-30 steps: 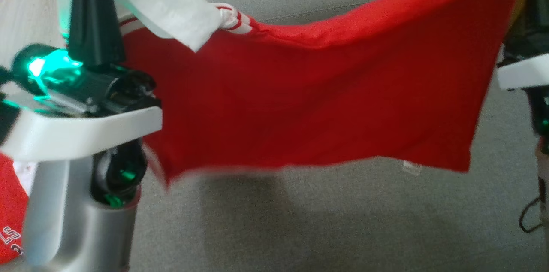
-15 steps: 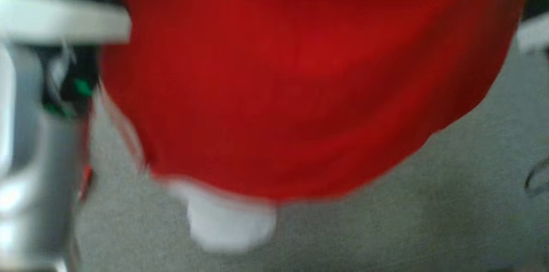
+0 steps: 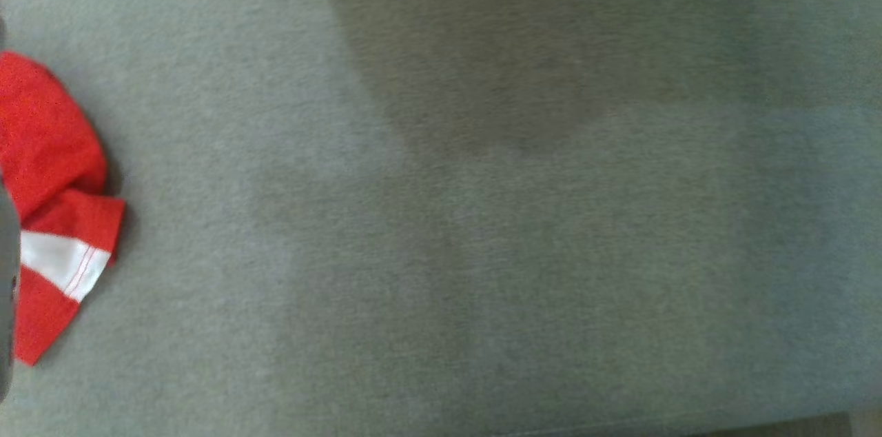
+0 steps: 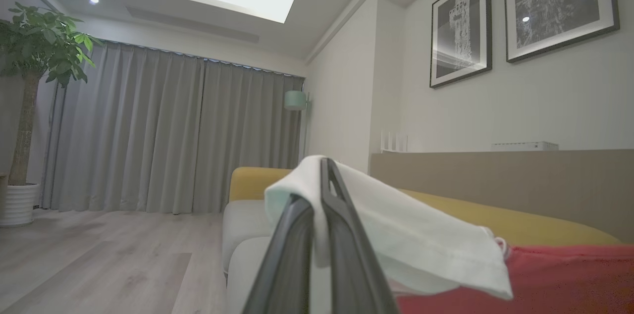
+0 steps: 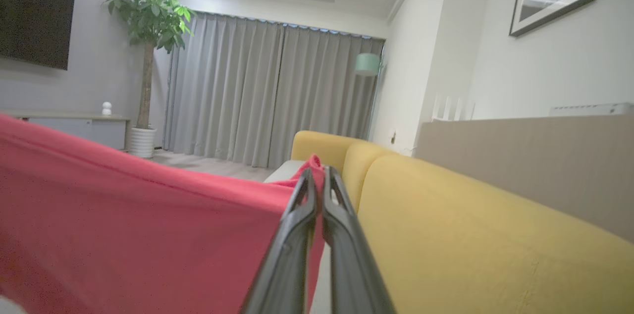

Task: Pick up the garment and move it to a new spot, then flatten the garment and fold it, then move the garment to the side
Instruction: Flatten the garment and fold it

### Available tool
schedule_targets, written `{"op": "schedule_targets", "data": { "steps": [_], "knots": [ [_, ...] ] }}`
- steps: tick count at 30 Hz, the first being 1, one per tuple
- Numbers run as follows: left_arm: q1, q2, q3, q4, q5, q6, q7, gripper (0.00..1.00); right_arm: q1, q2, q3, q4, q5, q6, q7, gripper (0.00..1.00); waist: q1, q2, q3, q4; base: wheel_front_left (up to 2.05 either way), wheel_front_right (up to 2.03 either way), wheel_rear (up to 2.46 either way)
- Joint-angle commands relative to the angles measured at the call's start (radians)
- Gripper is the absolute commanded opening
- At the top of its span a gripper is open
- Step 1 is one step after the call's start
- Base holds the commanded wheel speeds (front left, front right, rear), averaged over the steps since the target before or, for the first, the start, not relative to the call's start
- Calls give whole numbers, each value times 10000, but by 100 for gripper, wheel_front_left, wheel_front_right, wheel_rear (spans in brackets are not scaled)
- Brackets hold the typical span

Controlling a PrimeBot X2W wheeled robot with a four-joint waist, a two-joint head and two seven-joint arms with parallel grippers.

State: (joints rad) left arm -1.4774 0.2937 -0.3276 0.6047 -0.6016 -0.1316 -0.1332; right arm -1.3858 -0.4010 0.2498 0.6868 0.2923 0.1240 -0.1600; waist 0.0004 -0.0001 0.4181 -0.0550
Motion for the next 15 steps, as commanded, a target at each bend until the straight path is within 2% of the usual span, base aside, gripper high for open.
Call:
{"op": "schedule_targets", "data": {
  "steps": [1,4,8,12,15],
  "knots": [
    [-369,552,-78,2,-212,13,-271,0,-150,13,62,251,142,67,-284,0,-4,1,244,297,0,0,0],
    [-18,520,-971,488,-820,12,-810,0,208,42,610,1506,216,67,-698,0,-4,1,318,538,0,0,0],
    [942,609,-2059,578,-1314,11,-1109,0,1035,91,1148,2407,507,67,-898,0,-4,1,259,659,0,0,0],
    [2292,1041,-3793,90,-998,11,-1263,0,2192,127,2160,2946,910,67,-953,0,-4,1,-65,703,0,0,0],
    [3537,1385,-4384,-704,-928,11,-1279,0,3047,-69,3165,3149,1303,67,-878,0,-4,1,-432,722,0,0,0]
  ]
}}
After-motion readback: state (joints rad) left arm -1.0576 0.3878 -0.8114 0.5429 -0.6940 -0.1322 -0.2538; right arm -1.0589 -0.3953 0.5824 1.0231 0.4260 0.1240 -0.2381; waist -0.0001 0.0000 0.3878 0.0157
